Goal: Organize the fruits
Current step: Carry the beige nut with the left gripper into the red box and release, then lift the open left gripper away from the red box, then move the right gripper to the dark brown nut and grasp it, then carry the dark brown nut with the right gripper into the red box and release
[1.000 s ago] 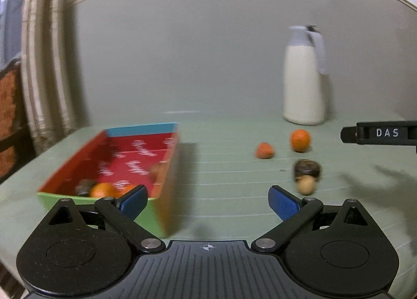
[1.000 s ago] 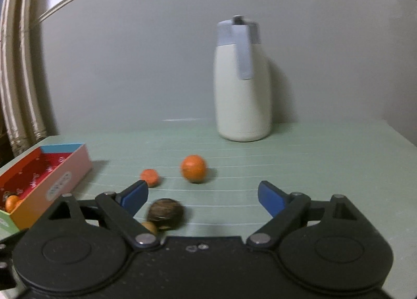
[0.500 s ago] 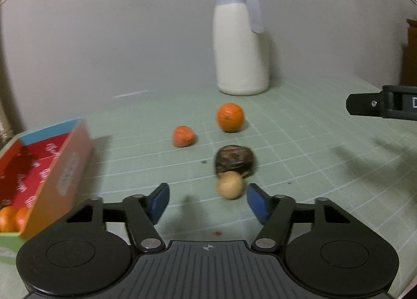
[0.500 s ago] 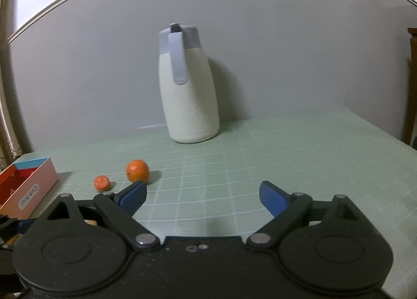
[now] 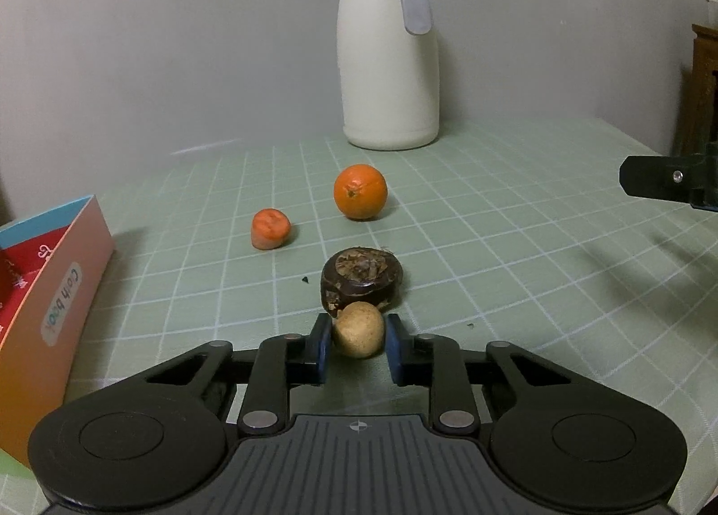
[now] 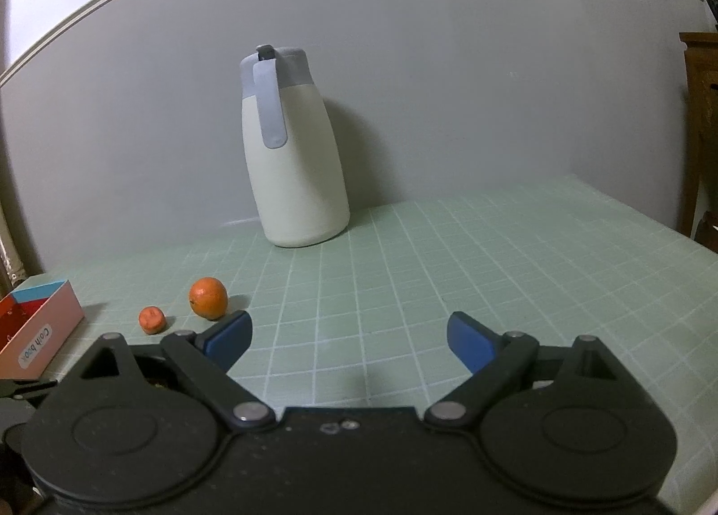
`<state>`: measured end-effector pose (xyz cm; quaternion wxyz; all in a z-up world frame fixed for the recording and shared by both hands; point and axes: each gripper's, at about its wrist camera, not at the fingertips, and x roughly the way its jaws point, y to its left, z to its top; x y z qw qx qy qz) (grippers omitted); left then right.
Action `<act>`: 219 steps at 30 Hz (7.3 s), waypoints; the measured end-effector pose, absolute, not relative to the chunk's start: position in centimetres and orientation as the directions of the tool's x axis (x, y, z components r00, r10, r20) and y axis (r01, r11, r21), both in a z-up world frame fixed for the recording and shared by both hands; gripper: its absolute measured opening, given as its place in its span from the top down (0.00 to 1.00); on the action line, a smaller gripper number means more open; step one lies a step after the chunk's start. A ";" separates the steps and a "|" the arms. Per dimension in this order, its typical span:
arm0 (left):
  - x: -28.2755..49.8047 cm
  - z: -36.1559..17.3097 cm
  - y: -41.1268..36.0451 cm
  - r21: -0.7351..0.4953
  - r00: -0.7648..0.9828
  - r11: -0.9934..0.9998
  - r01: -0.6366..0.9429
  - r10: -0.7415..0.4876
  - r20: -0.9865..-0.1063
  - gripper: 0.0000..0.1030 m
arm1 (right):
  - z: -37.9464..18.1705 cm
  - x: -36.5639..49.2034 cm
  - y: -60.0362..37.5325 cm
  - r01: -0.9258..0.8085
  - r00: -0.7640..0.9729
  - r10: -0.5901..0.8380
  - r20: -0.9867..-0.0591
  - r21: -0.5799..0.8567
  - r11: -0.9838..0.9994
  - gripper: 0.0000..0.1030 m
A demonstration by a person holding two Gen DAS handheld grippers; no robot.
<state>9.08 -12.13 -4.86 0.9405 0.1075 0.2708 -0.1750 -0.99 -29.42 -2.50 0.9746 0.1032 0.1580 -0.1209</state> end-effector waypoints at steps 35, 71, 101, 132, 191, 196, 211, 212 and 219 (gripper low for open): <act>7.8 -1.2 2.1 0.080 0.923 0.997 0.006 0.026 -0.384 0.76 | -2.4 2.5 -20.2 0.051 0.937 -0.023 -0.348 0.072 0.996 0.09; 9.5 -2.3 11.7 0.046 0.846 0.946 -0.320 0.307 -0.435 0.75 | -2.9 4.9 -14.0 -0.095 0.927 0.105 -0.361 0.046 0.994 0.09; 6.1 -0.3 8.8 0.080 0.908 0.966 -0.246 0.258 -0.329 0.04 | -2.3 4.6 -13.7 -0.093 0.931 0.100 -0.350 0.037 0.995 0.09; 1.8 -2.1 5.5 0.132 0.925 0.981 -0.144 0.181 -0.335 0.00 | -3.9 7.1 -17.2 0.030 0.885 0.009 -0.466 0.074 0.997 0.23; 1.1 -2.2 10.5 0.072 0.902 0.961 -0.266 0.275 -0.332 0.00 | -1.8 7.8 -12.7 -0.145 0.883 0.183 -0.432 0.120 0.982 0.53; 0.6 -2.4 12.3 0.062 0.888 0.949 -0.309 0.311 -0.338 0.00 | -1.1 7.5 -10.3 -0.215 0.875 0.247 -0.417 0.122 0.969 0.53; -0.6 -2.7 16.6 0.019 0.860 0.920 -0.392 0.374 -0.348 0.00 | -0.6 7.9 -2.0 -0.400 0.811 0.398 -0.428 0.090 0.912 0.53; -0.7 -2.7 16.9 0.015 0.858 0.918 -0.396 0.376 -0.349 0.00 | -0.6 7.9 -1.6 -0.408 0.807 0.402 -0.432 0.085 0.909 0.53; -0.8 -2.8 17.9 -0.011 0.852 0.911 -0.413 0.381 -0.358 0.00 | -1.1 8.2 0.8 -0.435 0.795 0.402 -0.455 0.035 0.900 0.53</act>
